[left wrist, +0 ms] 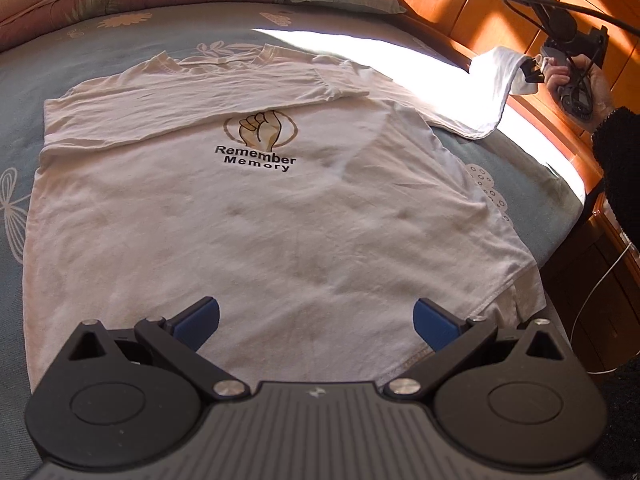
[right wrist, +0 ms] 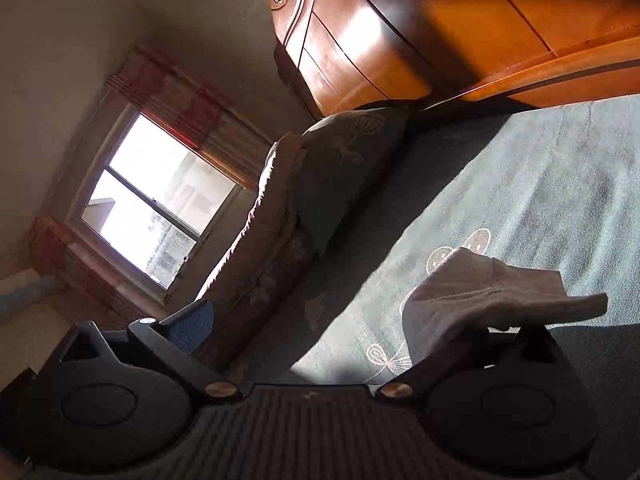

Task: Fold clothes
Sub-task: 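Lift the held sleeve cuff with the right gripper above the shirt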

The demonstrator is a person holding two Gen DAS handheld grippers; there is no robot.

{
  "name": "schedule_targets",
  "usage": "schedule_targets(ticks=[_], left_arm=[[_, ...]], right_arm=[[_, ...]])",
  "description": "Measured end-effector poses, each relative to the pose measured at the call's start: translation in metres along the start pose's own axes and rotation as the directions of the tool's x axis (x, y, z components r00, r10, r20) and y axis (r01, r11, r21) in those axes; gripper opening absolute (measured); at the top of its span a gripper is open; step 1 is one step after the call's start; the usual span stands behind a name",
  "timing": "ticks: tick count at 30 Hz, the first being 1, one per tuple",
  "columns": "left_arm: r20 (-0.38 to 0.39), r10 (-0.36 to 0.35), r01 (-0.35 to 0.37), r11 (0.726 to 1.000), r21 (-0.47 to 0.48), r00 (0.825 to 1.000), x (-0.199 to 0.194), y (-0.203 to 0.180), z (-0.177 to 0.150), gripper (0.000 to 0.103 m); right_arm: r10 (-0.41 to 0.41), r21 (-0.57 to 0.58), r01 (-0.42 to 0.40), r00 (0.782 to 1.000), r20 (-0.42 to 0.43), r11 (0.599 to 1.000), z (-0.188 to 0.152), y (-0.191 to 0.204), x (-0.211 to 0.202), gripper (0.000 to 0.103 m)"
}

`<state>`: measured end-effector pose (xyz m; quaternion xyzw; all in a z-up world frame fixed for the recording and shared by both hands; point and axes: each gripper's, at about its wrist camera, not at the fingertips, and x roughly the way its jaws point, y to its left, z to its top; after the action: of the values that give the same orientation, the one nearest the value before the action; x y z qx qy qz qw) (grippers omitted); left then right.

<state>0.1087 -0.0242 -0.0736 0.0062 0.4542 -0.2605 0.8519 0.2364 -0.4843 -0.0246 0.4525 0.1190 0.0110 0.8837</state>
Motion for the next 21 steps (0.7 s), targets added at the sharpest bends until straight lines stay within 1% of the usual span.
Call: schedule_targets(ticks=[4,8,9,13,16,21], left_arm=[[-0.009,-0.015,0.015,1.0,0.011,1.0,-0.003,0.004,-0.005,0.102],[-0.022,-0.089,0.089,0.996,0.005,0.996,-0.008,0.011,-0.009,0.102],[-0.023,-0.095,0.095,0.995,0.007,0.995,-0.009,0.012,-0.009,0.102],[-0.034,-0.092,0.093,0.995,0.038,0.995,-0.015,0.018,-0.012,0.102],[-0.051,-0.075,0.078,0.995,0.066,0.996,-0.017,0.021,-0.013,0.102],[-0.06,-0.082,0.086,0.994,0.074,0.995,-0.018,0.027,-0.016,0.102]], right_arm=[[0.022,-0.016,-0.023,0.999,-0.042,1.0,-0.004,0.027,0.018,0.103],[0.044,-0.041,-0.048,0.996,-0.084,0.998,-0.012,0.055,0.034,0.103],[0.044,-0.062,-0.05,0.995,-0.095,0.997,-0.014,0.064,0.039,0.103],[0.06,-0.114,-0.075,0.99,-0.13,0.991,-0.022,0.093,0.056,0.103],[0.069,-0.14,-0.092,0.985,-0.16,0.986,-0.029,0.11,0.07,0.103],[0.064,-0.18,-0.105,0.973,-0.221,0.978,-0.042,0.134,0.093,0.103]])
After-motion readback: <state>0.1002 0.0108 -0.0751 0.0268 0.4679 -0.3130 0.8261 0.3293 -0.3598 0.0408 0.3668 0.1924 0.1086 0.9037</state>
